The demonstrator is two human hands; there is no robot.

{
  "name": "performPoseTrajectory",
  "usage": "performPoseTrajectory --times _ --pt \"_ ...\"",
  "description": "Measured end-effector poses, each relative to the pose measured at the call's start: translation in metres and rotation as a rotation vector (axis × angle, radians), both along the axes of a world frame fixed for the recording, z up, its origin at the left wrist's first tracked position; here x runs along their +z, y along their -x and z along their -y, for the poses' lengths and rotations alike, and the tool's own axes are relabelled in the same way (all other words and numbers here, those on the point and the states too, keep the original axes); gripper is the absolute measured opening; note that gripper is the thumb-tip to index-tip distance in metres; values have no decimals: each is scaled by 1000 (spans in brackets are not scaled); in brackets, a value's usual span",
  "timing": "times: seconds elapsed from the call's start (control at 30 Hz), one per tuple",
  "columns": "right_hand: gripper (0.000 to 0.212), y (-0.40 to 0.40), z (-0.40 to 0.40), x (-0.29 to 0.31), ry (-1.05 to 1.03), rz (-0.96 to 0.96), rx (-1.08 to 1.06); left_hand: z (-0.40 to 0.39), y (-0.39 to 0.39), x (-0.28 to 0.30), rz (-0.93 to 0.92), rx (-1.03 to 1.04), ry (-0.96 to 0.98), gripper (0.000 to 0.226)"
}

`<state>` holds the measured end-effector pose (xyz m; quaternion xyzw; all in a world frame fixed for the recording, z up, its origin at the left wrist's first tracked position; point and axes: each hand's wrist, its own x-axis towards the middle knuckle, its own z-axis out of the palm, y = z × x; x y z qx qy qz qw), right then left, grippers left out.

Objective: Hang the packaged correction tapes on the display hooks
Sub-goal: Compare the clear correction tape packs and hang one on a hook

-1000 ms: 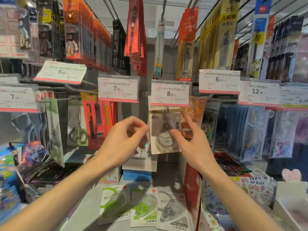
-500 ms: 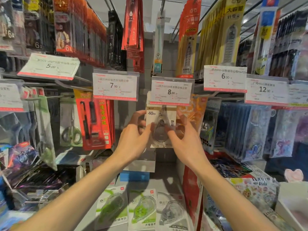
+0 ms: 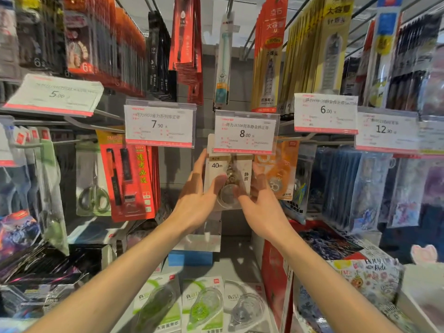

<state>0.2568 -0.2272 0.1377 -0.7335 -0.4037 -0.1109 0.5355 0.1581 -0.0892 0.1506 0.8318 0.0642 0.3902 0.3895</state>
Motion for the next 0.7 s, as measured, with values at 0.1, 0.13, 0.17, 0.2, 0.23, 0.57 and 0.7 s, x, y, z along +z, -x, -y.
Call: performPoseTrajectory --times 0.1,0.13,0.17,0.2,0.23,0.57,0.7 --pt "70 -5 -3 -1 -3 -31 27 0 -3 -2 -13 -37 38 80" --pt "70 -7 -4 -2 2 -36 26 1 -3 -3 -5 -43 44 80" --pt "69 -7 -4 -1 8 -39 24 0 -4 -4 6 -42 43 78" --pt "68 -8 -5 -1 11 -44 24 0 -5 -4 15 -36 45 75" --pt "67 -7 -5 1 11 -48 26 -1 -7 -3 18 -28 53 68" --pt "66 -8 -6 5 96 -68 34 -11 -13 -6 0 -31 87 66" --pt "64 -7 -2 11 98 -109 86 -11 -11 -3 23 -62 116 67"
